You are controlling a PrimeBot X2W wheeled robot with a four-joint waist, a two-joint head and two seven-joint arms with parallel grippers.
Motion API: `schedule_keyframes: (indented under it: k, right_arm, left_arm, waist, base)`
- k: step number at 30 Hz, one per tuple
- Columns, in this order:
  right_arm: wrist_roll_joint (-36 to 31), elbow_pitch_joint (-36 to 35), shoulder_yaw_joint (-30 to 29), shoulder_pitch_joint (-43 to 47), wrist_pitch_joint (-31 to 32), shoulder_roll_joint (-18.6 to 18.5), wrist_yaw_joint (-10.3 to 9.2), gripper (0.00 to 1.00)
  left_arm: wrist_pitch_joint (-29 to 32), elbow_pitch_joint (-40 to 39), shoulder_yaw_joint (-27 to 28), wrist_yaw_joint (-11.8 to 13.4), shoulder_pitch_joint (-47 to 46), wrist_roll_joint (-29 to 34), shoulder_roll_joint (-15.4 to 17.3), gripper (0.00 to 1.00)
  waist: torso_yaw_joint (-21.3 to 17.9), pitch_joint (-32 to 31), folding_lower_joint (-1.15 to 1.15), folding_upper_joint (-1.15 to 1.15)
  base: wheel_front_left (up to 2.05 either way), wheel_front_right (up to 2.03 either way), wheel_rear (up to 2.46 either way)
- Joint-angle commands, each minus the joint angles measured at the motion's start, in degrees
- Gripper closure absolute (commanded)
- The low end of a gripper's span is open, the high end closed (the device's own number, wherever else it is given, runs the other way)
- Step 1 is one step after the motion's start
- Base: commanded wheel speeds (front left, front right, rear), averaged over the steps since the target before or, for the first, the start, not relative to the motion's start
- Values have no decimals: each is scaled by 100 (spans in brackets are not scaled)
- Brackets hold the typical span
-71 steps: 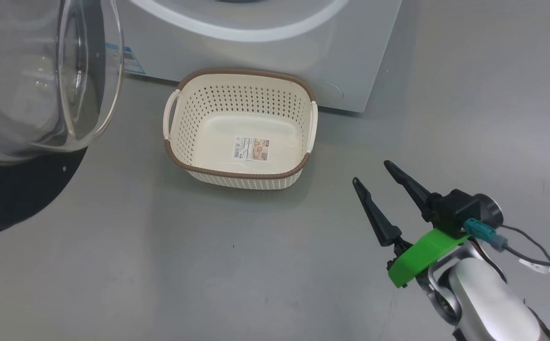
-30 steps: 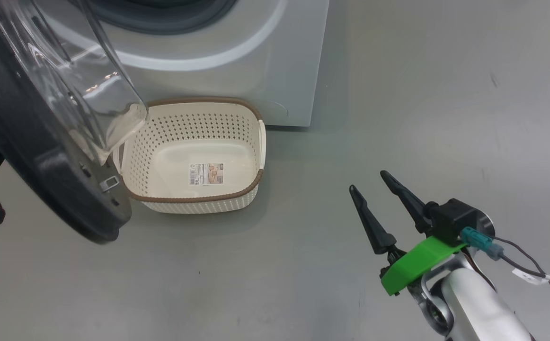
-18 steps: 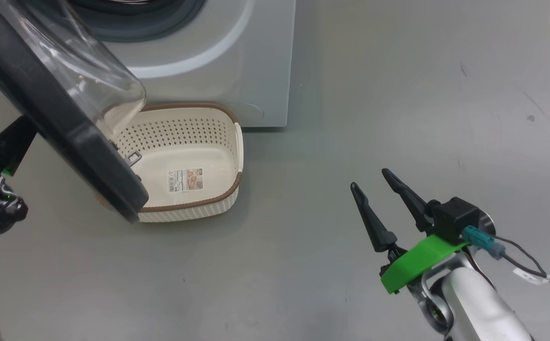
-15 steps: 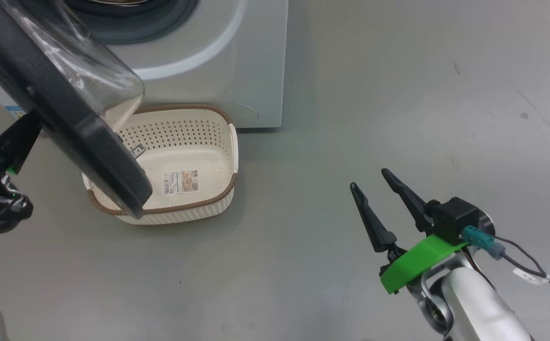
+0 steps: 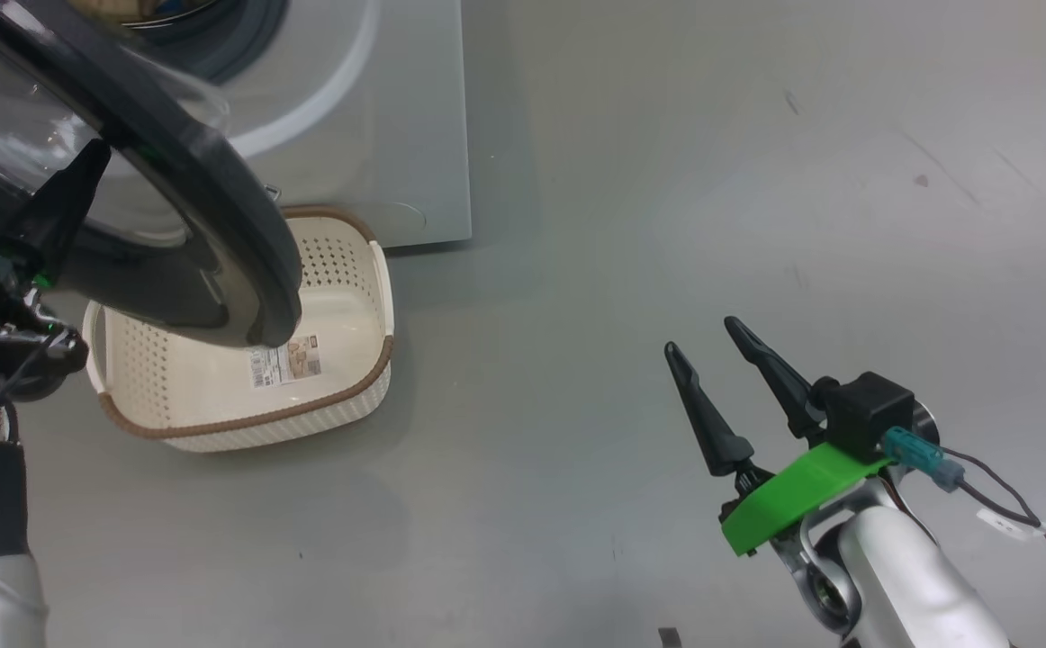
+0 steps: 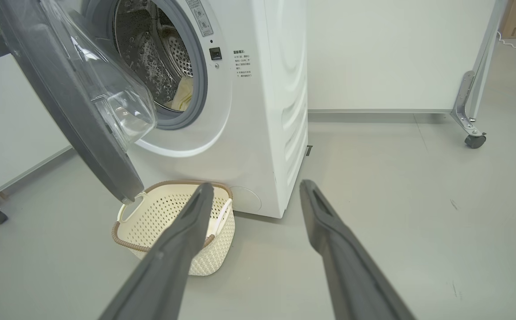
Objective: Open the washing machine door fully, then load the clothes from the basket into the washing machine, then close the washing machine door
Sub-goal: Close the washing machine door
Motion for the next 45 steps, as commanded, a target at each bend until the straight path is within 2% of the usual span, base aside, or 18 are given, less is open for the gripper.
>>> schedule_keyframes:
  k: [1,14,24,31,37,38,45]
  right_arm:
    - [55,-204,105,-160,-37,50,-16,0]
    - [184,-231,151,-163,-37,51,-16,0]
    - [144,-322,-78,-132,-37,51,-16,0]
    - [135,-782,-452,11,-37,51,-16,0]
    - [-106,-1160,-755,297,-37,42,-16,0]
    - [-106,-1160,-755,297,-37,42,-16,0]
    - [-191,-1277,-793,513,-37,-25,-16,0]
  left_arm:
    - [-27,-185,105,-24,-317,29,125,100]
    - [-460,282,53,-87,-562,220,11,100]
    - [-517,317,-126,-141,-464,246,-18,100]
    - [-671,-575,-122,-147,409,90,13,100]
    - [-1226,-1819,-375,-147,1649,329,25,100]
    - [-1226,-1819,-375,-147,1649,329,25,100]
    - [-2644,-2722,-956,-148,2832,1068,322,100]
  waist:
    - [-109,20,0,0]
    - [-620,47,0,0]
    - [-647,-1,0,0]
    - [-476,-280,0,0]
    - [-112,-673,0,0]
    - [-112,-673,0,0]
    - [254,-1051,0,0]
  base:
    - [0,0,0]
    - [0,0,0]
    - [0,0,0]
    - [0,0,0]
    - [0,0,0]
    - [0,0,0]
    - [0,0,0]
